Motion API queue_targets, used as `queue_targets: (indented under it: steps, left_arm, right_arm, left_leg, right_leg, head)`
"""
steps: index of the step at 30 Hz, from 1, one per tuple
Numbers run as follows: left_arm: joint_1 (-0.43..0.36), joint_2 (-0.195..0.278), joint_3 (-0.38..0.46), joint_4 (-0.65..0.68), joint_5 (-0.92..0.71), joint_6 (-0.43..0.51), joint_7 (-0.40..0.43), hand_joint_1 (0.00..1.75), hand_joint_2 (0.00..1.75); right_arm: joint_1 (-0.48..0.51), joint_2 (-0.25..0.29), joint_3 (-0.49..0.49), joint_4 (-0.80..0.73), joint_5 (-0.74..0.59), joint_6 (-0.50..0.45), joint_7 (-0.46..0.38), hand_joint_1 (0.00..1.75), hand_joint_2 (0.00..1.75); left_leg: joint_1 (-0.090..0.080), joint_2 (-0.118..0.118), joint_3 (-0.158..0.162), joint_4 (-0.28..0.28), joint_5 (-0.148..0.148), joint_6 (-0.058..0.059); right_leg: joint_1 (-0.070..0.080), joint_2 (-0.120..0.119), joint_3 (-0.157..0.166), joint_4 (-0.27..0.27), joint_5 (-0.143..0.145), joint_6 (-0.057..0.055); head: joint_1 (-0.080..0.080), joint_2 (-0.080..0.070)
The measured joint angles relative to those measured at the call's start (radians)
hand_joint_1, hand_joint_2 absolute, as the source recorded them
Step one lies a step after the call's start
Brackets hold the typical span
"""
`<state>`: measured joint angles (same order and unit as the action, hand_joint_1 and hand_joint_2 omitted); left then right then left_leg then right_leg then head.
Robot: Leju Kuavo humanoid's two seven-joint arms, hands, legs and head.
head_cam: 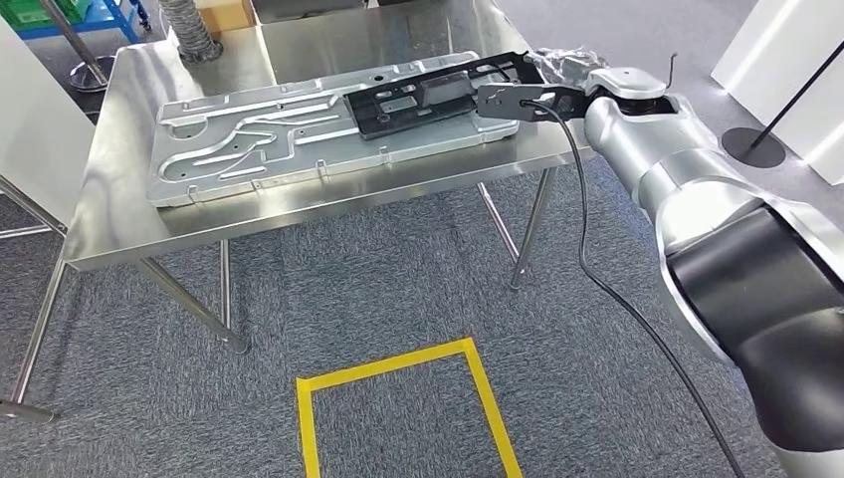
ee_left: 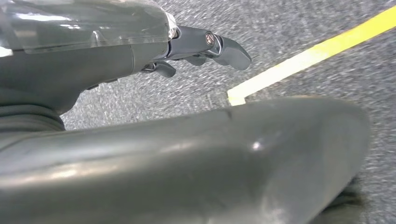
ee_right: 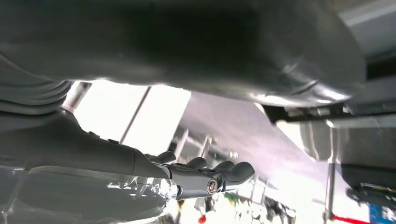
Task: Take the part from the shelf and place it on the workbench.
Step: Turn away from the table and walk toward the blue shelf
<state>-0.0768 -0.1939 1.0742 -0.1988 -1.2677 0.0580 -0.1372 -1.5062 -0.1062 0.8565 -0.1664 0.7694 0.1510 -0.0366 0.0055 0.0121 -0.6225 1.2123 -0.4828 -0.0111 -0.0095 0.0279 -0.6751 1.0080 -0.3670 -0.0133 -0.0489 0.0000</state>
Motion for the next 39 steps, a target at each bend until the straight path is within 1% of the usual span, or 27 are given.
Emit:
queue_targets:
  steps: [2,4,6,7,8,10,11,12,14,15,16,18,19,21,23,25,26,27,28,29,31,33,34,36,37,38,39]
  left_arm:
    - [-0.001,0.005,0.000,0.000,-0.001,0.000,0.002,0.00,0.00]
    - [-0.002,0.007,0.000,0.000,-0.002,0.000,0.006,0.00,0.00]
    - [0.000,0.007,0.000,0.001,-0.003,0.001,0.010,0.00,0.00]
    - [0.002,0.008,0.000,0.001,-0.003,0.002,0.013,0.00,0.00]
    - [0.003,0.008,0.000,0.001,-0.003,0.003,0.015,0.00,0.00]
    - [0.005,0.009,0.000,0.002,-0.005,0.004,0.019,0.00,0.00]
    - [0.006,0.009,0.000,0.002,-0.007,0.004,0.020,0.00,0.00]
    - [0.007,0.009,0.000,0.002,-0.008,0.004,0.021,0.00,0.00]
    - [0.007,0.010,0.000,0.002,-0.009,0.005,0.023,0.00,0.00]
    - [0.006,0.010,0.000,0.002,-0.009,0.006,0.024,0.00,0.00]
    - [0.005,0.012,0.000,0.002,-0.009,0.008,0.025,0.00,0.00]
    - [0.001,0.015,0.000,0.002,-0.009,0.013,0.028,0.00,0.00]
    - [0.000,0.016,0.000,0.002,-0.009,0.016,0.030,0.00,0.00]
    - [0.000,0.016,0.000,0.002,-0.010,0.020,0.033,0.00,0.00]
    - [0.002,0.016,0.000,0.003,-0.010,0.020,0.036,0.00,0.00]
    - [0.007,0.016,0.000,0.003,-0.011,0.020,0.038,0.00,0.00]
    - [0.008,0.017,0.000,0.003,-0.011,0.020,0.038,0.00,0.00]
    - [0.008,0.017,0.000,0.003,-0.011,0.020,0.038,0.00,0.00]
    - [0.007,0.017,0.000,0.003,-0.012,0.020,0.038,0.00,0.00]
    - [0.005,0.017,0.000,0.003,-0.013,0.021,0.039,0.00,0.00]
    - [0.000,0.019,0.000,0.003,-0.018,0.021,0.041,0.00,0.00]
    - [-0.009,0.023,0.000,0.002,-0.021,0.023,0.039,0.00,0.00]
    - [-0.014,0.025,0.000,0.002,-0.021,0.024,0.036,0.00,0.00]
    - [-0.017,0.023,0.000,0.002,-0.022,0.028,0.028,0.00,0.00]
    - [-0.016,0.022,0.000,0.003,-0.024,0.029,0.026,0.00,0.00]
    - [-0.016,0.021,0.000,0.003,-0.026,0.031,0.027,0.00,0.00]
    - [-0.016,0.020,-0.001,0.003,-0.030,0.033,0.029,0.00,0.00]
  right_arm:
    - [0.023,-0.003,-0.037,0.004,-0.039,-0.026,0.000,0.00,0.00]
    - [0.052,-0.004,-0.076,0.009,-0.074,-0.050,-0.001,0.00,0.00]
    - [0.096,-0.004,-0.118,0.016,-0.118,-0.075,-0.005,0.00,0.00]
    - [0.121,-0.004,-0.143,0.019,-0.147,-0.088,-0.010,0.00,0.00]
    - [0.149,-0.002,-0.171,0.022,-0.178,-0.104,-0.015,0.00,0.00]
    - [0.214,0.009,-0.233,0.026,-0.237,-0.137,-0.025,0.00,0.00]
    - [0.253,0.017,-0.262,0.028,-0.259,-0.152,-0.030,0.00,0.00]
    - [0.294,0.024,-0.290,0.031,-0.277,-0.166,-0.034,0.00,0.00]
    - [0.366,0.036,-0.341,0.035,-0.306,-0.188,-0.045,0.00,0.00]
    - [0.398,0.040,-0.366,0.035,-0.323,-0.197,-0.051,0.00,0.00]
    - [0.430,0.042,-0.392,0.034,-0.341,-0.205,-0.059,0.00,0.00]
    - [0.498,0.043,-0.442,0.029,-0.379,-0.220,-0.076,0.00,0.00]
    - [0.533,0.043,-0.466,0.027,-0.399,-0.225,-0.084,0.00,0.00]
    - [0.610,0.043,-0.513,0.025,-0.437,-0.238,-0.096,0.00,0.00]
    - [0.688,0.039,-0.560,0.022,-0.469,-0.256,-0.110,0.00,0.00]
    - [0.749,0.033,-0.595,0.014,-0.483,-0.269,-0.123,0.00,0.00]
    - [0.770,0.032,-0.608,0.010,-0.486,-0.271,-0.126,0.00,0.00]
    - [0.786,0.031,-0.619,0.009,-0.489,-0.269,-0.125,0.00,0.00]
    - [0.803,0.031,-0.630,0.007,-0.496,-0.264,-0.122,0.00,0.00]
    - [0.823,0.031,-0.643,0.005,-0.509,-0.258,-0.120,0.00,0.00]
    - [0.882,0.031,-0.677,-0.003,-0.552,-0.255,-0.127,0.00,0.00]
    - [0.964,0.031,-0.720,-0.008,-0.604,-0.261,-0.147,0.00,0.00]
    - [1.007,0.031,-0.741,-0.008,-0.629,-0.262,-0.155,0.00,0.00]
    - [1.086,0.033,-0.781,-0.008,-0.679,-0.261,-0.159,0.00,0.00]
    - [1.120,0.037,-0.799,-0.008,-0.702,-0.261,-0.159,0.00,0.00]
    - [1.153,0.042,-0.819,-0.008,-0.722,-0.261,-0.157,0.00,0.00]
    - [1.184,0.049,-0.838,-0.008,-0.741,-0.263,-0.155,0.00,0.00]
  left_leg:
    - [-0.007,0.001,0.113,-0.150,-0.015,0.013]
    - [-0.014,0.003,0.160,-0.226,-0.037,0.016]
    - [-0.010,0.014,0.152,-0.245,-0.015,0.021]
    - [-0.006,0.023,0.145,-0.254,0.001,0.027]
    - [-0.003,0.034,0.135,-0.262,0.018,0.032]
    - [-0.003,0.050,0.108,-0.265,0.044,0.036]
    - [-0.003,0.058,0.091,-0.263,0.056,0.034]
    - [-0.001,0.065,0.073,-0.260,0.067,0.031]
    - [0.004,0.080,0.033,-0.247,0.086,0.022]
    - [0.006,0.085,0.013,-0.235,0.094,0.016]
    - [0.008,0.088,-0.004,-0.221,0.098,0.009]
    - [0.010,0.087,-0.026,-0.198,0.108,-0.008]
    - [0.013,0.086,-0.030,-0.194,0.115,-0.016]
    - [0.022,0.080,-0.034,-0.194,0.122,-0.032]
    - [0.028,0.051,-0.052,-0.151,0.062,-0.038]
    - [0.028,0.019,-0.079,-0.032,-0.050,-0.034]
    - [0.026,0.011,-0.088,0.036,-0.091,-0.031]
    - [0.025,0.007,-0.087,0.086,-0.108,-0.026]
    - [0.022,0.005,-0.071,0.108,-0.101,-0.019]
    - [0.016,0.004,-0.038,0.095,-0.077,-0.010]
    - [0.000,0.009,0.071,-0.022,-0.040,0.017]
    - [-0.016,0.015,0.169,-0.167,-0.057,0.037]
    - [-0.021,0.013,0.192,-0.213,-0.071,0.042]
    - [-0.021,0.003,0.192,-0.248,-0.064,0.046]
    - [-0.018,-0.002,0.183,-0.255,-0.049,0.050]
    - [-0.015,-0.005,0.172,-0.261,-0.033,0.054]
    - [-0.012,-0.008,0.159,-0.264,-0.017,0.056]
  right_leg:
    - [0.002,0.006,-0.018,0.000,0.022,0.007]
    - [0.003,0.009,-0.024,-0.007,0.045,0.018]
    - [0.003,0.011,-0.025,-0.017,0.056,0.029]
    - [0.003,0.009,-0.031,-0.007,0.036,0.035]
    - [0.002,0.006,-0.042,0.022,-0.005,0.042]
    - [-0.002,-0.004,-0.076,0.137,-0.112,0.058]
    - [-0.005,-0.006,-0.089,0.202,-0.142,0.066]
    - [-0.008,-0.008,-0.094,0.252,-0.145,0.073]
    - [-0.018,-0.009,-0.065,0.270,-0.094,0.087]
    - [-0.026,-0.007,-0.022,0.230,-0.075,0.095]
    - [-0.032,-0.003,0.036,0.161,-0.082,0.100]
    - [-0.036,0.004,0.124,0.044,-0.126,0.084]
    - [-0.031,0.005,0.141,0.014,-0.142,0.069]
    - [-0.023,-0.001,0.133,0.009,-0.132,0.040]
    - [-0.018,-0.007,0.117,0.007,-0.111,0.020]
    - [-0.011,-0.008,0.088,0.007,-0.087,0.007]
    - [-0.006,-0.007,0.072,0.008,-0.075,0.003]
    - [0.000,-0.006,0.056,0.009,-0.064,0.000]
    - [0.007,-0.005,0.041,0.010,-0.052,-0.002]
    - [0.013,-0.005,0.029,0.011,-0.042,-0.003]
    - [0.022,-0.014,0.015,0.012,-0.027,-0.004]
    - [0.025,-0.033,0.011,0.011,-0.013,0.000]
    - [0.024,-0.044,0.009,0.009,-0.005,0.004]
    - [0.021,-0.060,0.007,0.002,0.011,0.013]
    - [0.019,-0.057,0.003,0.005,-0.001,0.020]
    - [0.017,-0.050,-0.004,0.024,-0.034,0.026]
    - [0.014,-0.041,-0.015,0.064,-0.087,0.033]
  head:
    - [0.000,0.000]
    - [0.000,0.000]
    - [0.000,0.000]
    - [0.000,0.000]
    - [0.000,0.000]
    - [0.000,0.000]
    - [0.000,0.000]
    - [0.000,0.000]
    - [0.000,0.000]
    - [0.000,0.000]
    - [0.000,0.000]
    - [0.000,0.000]
    - [0.000,0.000]
    - [-0.001,0.000]
    - [0.000,0.000]
    - [-0.001,0.000]
    - [-0.001,0.000]
    - [-0.001,0.000]
    - [-0.001,0.000]
    - [-0.001,0.000]
    - [-0.001,0.000]
    - [-0.001,0.000]
    - [-0.001,0.000]
    - [-0.001,0.000]
    - [0.000,0.000]
    - [0.000,0.000]
    - [0.000,0.000]
